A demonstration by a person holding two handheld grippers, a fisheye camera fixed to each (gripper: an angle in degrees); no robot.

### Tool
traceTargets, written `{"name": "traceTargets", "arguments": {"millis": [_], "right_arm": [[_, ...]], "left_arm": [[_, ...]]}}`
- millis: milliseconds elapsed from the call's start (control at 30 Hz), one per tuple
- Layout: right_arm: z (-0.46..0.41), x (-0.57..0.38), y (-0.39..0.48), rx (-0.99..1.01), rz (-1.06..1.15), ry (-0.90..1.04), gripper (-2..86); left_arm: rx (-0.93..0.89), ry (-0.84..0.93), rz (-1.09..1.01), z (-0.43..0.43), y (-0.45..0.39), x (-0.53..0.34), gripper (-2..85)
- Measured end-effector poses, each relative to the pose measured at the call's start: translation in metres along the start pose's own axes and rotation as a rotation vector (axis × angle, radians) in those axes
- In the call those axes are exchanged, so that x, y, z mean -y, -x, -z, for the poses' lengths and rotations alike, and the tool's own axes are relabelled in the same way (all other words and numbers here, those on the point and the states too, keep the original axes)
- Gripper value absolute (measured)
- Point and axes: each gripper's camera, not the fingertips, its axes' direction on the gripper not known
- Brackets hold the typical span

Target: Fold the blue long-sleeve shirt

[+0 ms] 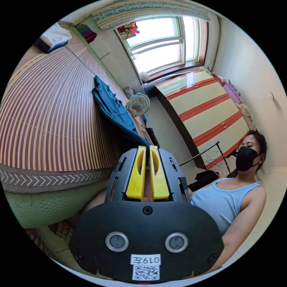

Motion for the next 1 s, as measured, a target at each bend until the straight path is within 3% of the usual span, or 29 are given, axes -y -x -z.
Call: {"name": "traceTargets", "arguments": {"millis": [667,1000], "right_arm": [[0.178,-0.110,0.042,0.106,-0.069,-0.026,-0.7],[0.196,-0.077,0.015,0.185,-0.041,-0.146,-0.5]], "left_arm": [[-0.092,-0.136,0.063,0.123,-0.063,-0.098,1.8],[-0.148,-0.202,-0.025,0.132,-0.072,-0.036,2.0]]}}
